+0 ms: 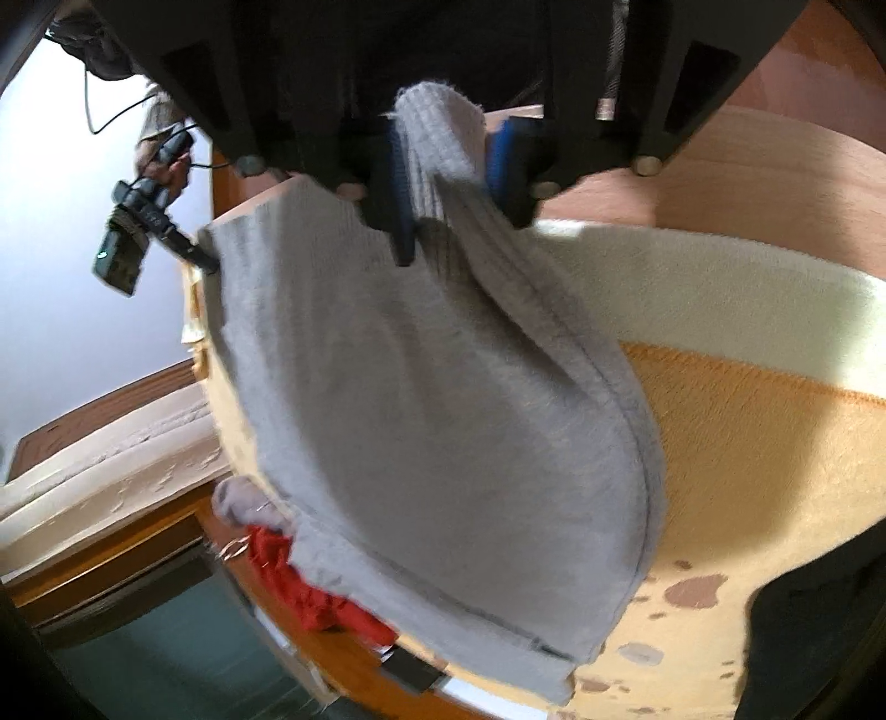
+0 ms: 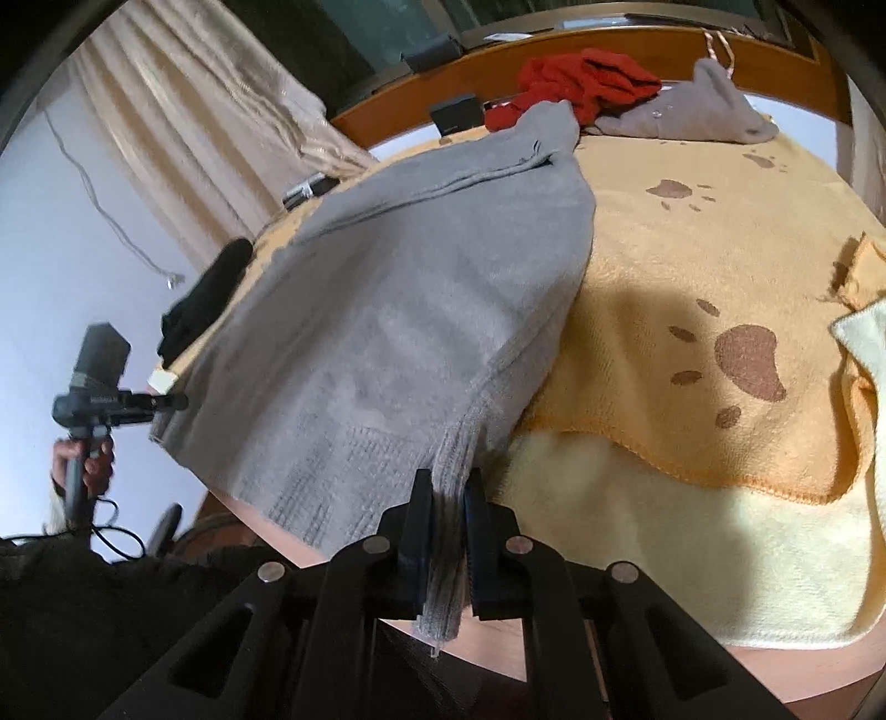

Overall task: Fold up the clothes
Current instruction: 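Lift the hem with both grippers and fold it over toward the collar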

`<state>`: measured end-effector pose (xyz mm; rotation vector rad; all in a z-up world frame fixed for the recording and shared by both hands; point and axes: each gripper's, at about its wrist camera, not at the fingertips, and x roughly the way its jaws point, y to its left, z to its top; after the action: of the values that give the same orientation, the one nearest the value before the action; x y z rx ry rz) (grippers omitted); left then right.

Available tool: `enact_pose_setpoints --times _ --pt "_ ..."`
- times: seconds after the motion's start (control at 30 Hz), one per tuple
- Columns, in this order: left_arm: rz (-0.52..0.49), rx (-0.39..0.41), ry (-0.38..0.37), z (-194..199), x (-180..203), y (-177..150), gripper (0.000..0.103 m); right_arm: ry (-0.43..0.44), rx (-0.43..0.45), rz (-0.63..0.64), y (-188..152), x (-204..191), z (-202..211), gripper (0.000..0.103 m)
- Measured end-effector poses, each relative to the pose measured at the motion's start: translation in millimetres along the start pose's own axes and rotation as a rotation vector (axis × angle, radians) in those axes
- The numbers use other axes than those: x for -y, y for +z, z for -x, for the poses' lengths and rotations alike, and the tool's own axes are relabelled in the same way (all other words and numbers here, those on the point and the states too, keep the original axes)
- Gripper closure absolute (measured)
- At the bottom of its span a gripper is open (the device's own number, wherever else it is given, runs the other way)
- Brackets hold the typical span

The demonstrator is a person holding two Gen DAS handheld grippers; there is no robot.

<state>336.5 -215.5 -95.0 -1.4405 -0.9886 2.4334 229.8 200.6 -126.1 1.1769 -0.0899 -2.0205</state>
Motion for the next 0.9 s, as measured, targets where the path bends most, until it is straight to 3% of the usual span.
enact_pose_setpoints --times 0.27,0.43,0.9 --pt "0.049 0.153 -0.145 32 -2 9 0.090 0.271 0.157 -0.113 15 7 30 0.094" --pt "0.099 0.246 -0.233 53 -11 26 0.090 0.361 0.221 -0.156 37 12 39 0.094" --pt "0.065 0.327 -0.303 63 6 94 0.090 0.337 0.276 -0.139 109 10 34 0.094"
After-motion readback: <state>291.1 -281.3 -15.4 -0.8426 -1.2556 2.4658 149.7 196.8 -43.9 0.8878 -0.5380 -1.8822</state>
